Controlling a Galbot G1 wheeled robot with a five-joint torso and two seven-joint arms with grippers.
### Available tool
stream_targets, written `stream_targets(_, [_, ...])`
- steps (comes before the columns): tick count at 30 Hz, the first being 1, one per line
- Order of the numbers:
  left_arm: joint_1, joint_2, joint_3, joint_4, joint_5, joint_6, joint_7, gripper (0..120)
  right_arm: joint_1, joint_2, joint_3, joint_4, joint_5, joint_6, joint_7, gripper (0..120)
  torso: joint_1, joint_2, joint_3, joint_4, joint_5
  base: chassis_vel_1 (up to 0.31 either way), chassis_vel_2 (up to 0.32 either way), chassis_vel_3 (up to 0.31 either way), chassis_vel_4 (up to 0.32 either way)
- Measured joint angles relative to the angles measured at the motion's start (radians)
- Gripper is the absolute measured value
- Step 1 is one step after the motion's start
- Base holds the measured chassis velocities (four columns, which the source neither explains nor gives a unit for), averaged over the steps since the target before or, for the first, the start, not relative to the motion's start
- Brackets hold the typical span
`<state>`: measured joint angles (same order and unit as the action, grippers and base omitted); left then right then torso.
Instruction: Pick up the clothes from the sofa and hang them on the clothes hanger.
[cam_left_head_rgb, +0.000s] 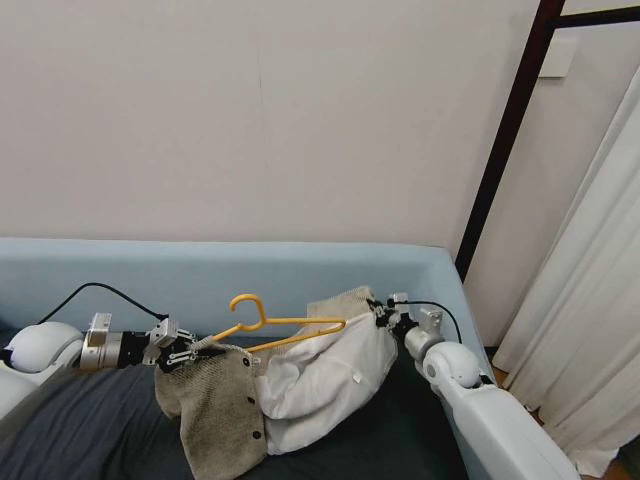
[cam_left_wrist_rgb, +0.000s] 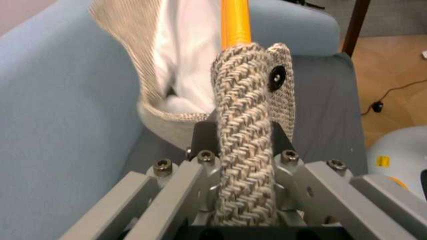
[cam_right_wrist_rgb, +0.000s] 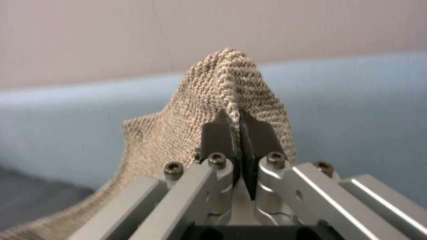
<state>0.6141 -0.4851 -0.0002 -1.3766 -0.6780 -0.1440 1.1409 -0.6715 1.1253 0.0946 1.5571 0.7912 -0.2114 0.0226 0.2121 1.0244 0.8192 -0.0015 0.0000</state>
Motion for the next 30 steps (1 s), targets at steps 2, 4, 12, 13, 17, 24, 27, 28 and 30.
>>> stream_targets(2, [-0.018, -0.009, 0.008, 0.022, 0.024, -0.004, 0.002, 7, -0.015, -0.005, 0.018, 0.080, 0.063, 0.041, 0.016, 0, 0.000, 0.000, 0.000, 0.0000, 0.0002, 0.000, 0.000, 0.000, 0.000])
stream_targets(4, [-0.023, -0.013, 0.010, 0.029, 0.030, -0.005, -0.001, 7, -0.021, -0.006, 0.025, 0.104, 0.076, 0.050, 0.019, 0, 0.000, 0.000, 0.000, 0.0001, 0.0000, 0.000, 0.000, 0.000, 0.000])
stream_targets(12, [-0.054, -0.026, 0.014, 0.078, 0.034, -0.010, -0.020, 7, -0.086, -0.036, 0.078, 0.275, 0.100, 0.072, 0.024, 0, 0.000, 0.000, 0.000, -0.0001, -0.0001, 0.000, 0.000, 0.000, 0.000])
stream_targets(13, [-0.057, -0.024, 0.014, 0.081, 0.028, -0.010, -0.021, 7, -0.099, -0.040, 0.086, 0.293, 0.090, 0.076, 0.024, 0, 0.000, 0.000, 0.000, -0.0001, -0.0001, 0.000, 0.000, 0.000, 0.000])
stream_targets(17, [-0.060, -0.023, 0.013, 0.090, 0.025, -0.011, -0.021, 7, -0.124, -0.044, 0.098, 0.328, 0.079, 0.084, 0.027, 0, 0.000, 0.000, 0.000, -0.0001, 0.0001, 0.000, 0.000, 0.000, 0.000])
stream_targets(24, [-0.048, -0.058, 0.013, 0.100, 0.053, -0.013, -0.041, 7, -0.187, -0.041, 0.100, 0.422, 0.084, 0.156, -0.017, 0, 0.000, 0.000, 0.000, 0.0000, 0.0000, 0.000, 0.000, 0.000, 0.000])
stream_targets(27, [-0.041, -0.067, 0.013, 0.104, 0.061, -0.014, -0.060, 7, -0.213, -0.041, 0.100, 0.444, 0.089, 0.194, -0.050, 0, 0.000, 0.000, 0.000, -0.0001, 0.0000, 0.000, 0.000, 0.000, 0.000])
stream_targets(28, [-0.035, -0.074, 0.010, 0.105, 0.063, -0.014, -0.083, 7, -0.238, -0.043, 0.097, 0.464, 0.095, 0.226, -0.077, 0, 0.000, 0.000, 0.000, 0.0000, -0.0002, 0.000, 0.000, 0.000, 0.000])
stream_targets(30, [-0.030, -0.085, 0.007, 0.107, 0.061, -0.014, -0.123, 7, -0.275, -0.044, 0.092, 0.490, 0.099, 0.261, -0.109, 0, 0.000, 0.000, 0.000, 0.0000, -0.0001, 0.000, 0.000, 0.000, 0.000])
